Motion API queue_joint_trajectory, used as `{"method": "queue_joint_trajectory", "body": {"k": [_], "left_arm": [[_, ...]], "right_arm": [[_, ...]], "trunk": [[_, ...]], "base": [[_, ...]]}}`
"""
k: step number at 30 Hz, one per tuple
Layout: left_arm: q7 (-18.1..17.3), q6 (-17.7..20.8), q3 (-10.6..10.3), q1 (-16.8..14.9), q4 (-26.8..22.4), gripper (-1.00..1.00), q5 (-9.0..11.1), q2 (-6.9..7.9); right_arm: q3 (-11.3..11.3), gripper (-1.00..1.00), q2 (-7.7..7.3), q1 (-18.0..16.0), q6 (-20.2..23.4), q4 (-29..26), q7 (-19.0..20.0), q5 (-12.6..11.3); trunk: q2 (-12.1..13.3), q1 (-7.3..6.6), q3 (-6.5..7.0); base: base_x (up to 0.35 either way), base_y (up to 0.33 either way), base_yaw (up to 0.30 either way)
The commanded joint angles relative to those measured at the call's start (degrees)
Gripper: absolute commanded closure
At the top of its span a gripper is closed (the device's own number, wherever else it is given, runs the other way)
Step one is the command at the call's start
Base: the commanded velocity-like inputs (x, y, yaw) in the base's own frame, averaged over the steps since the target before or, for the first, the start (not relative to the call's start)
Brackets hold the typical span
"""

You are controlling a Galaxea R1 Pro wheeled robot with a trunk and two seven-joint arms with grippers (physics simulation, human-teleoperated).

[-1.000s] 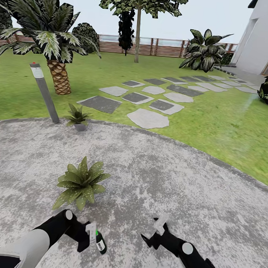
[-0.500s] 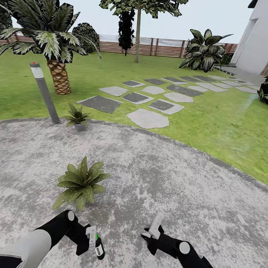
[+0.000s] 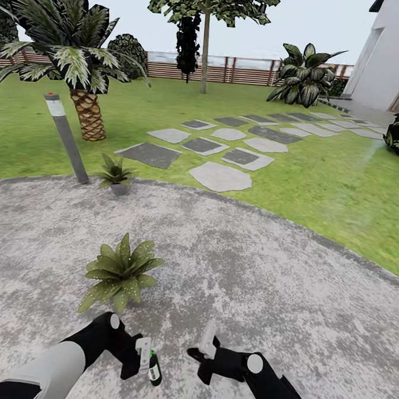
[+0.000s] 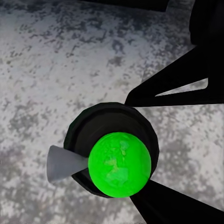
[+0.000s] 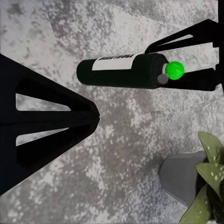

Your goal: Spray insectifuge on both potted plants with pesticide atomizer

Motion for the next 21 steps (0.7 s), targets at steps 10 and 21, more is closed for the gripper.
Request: {"method": "queue_joint_trajectory", "body": {"k": [10, 21], "left_arm": [[-0.1, -1.4, -0.1, -0.1, -0.3, 1.0, -0.2, -0.97], [-0.1, -1.5, -0.2, -0.3, -0.5, 1.0, -0.3, -3.58]], "right_arm": [[0.1, 1.0, 0.9, 0.0, -0.4, 0.0, 0.0, 0.6], [0.1, 1.0, 0.97, 0.0, -0.4, 0.0, 0.0, 0.6]], "trunk": [[0.0, -0.01, -0.04], [0.0, -0.01, -0.04]], "base": [[0.0, 0.0, 0.0], [0.0, 0.0, 0.0]]}}
